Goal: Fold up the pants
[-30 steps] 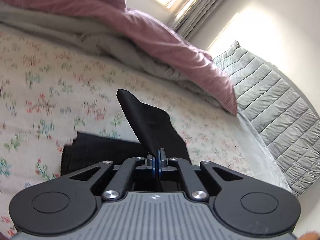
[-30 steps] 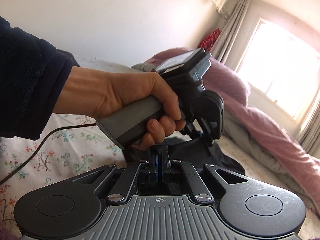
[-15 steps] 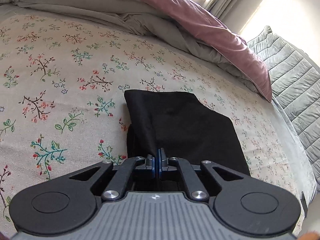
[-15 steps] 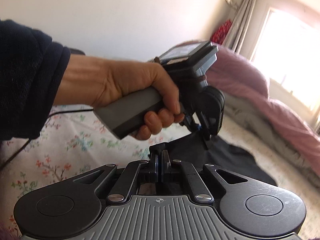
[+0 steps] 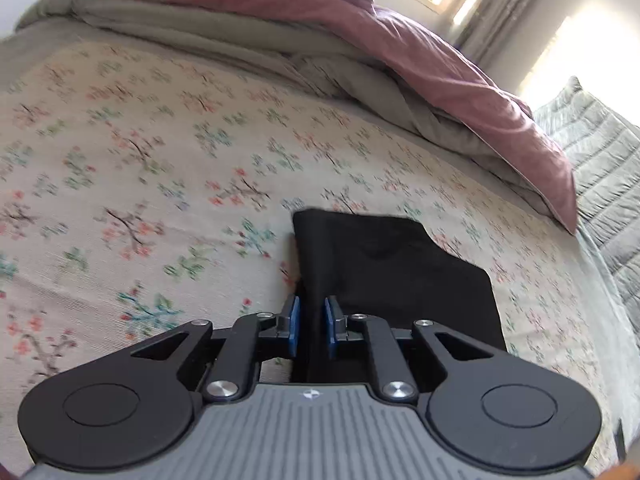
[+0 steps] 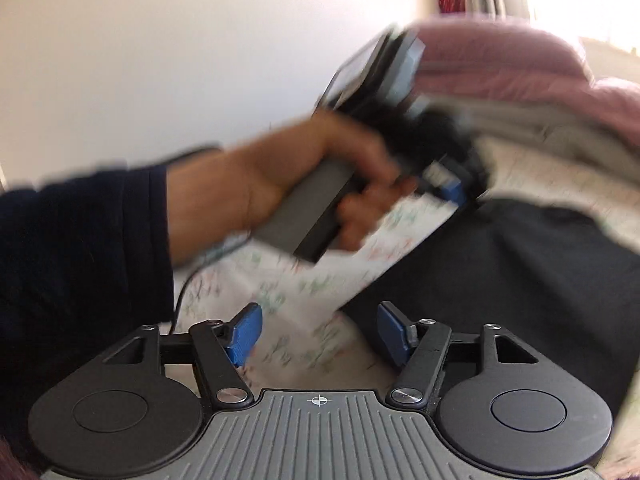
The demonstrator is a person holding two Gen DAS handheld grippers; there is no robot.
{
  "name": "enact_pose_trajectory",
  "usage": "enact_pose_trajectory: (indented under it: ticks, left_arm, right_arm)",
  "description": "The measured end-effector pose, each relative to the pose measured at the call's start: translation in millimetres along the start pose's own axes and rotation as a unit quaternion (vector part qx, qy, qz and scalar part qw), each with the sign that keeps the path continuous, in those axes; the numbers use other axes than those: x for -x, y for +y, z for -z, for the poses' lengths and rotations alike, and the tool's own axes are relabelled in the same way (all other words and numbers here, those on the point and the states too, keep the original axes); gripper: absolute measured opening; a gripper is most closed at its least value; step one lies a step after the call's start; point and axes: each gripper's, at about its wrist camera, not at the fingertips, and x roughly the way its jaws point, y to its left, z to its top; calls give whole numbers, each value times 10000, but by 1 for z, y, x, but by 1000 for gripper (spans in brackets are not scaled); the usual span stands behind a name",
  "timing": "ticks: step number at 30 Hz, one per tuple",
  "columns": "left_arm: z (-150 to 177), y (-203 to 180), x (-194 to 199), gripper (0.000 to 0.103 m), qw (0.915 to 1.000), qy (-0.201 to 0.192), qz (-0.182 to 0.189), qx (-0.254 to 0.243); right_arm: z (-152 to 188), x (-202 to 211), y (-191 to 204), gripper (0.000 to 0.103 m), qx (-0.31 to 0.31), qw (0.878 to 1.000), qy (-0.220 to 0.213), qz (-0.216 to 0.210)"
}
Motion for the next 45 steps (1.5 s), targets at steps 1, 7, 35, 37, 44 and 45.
enact_pose_trajectory:
  ticks: [1, 7, 35, 37, 44, 45]
  left_arm:
    - [0, -4, 8, 37, 9998, -117, -126, -71]
    - [25, -39, 41, 37, 9958, -405, -419, -709]
    - [68, -54, 2, 37, 9854, 374, -922, -1383]
    - [66, -52, 1, 37, 9857, 401, -873, -1386]
    - [51, -39, 10, 37, 9936, 233, -596, -933]
    - [50, -38, 9, 37, 9938, 255, -587, -907]
  right_arm:
    - [-4, 13, -8, 64, 21, 9999, -134, 107]
    - [-4, 40, -112, 0, -1470, 9817, 10, 1214]
    - [11, -26, -278, 2, -2855, 9416, 279, 1766]
    - [20, -36, -300, 0, -3100, 9331, 224, 1808]
    - [-9, -2, -258, 13, -2364, 9358, -306, 2598]
    - [-11, 6, -249, 13, -2361, 9420, -340, 2361]
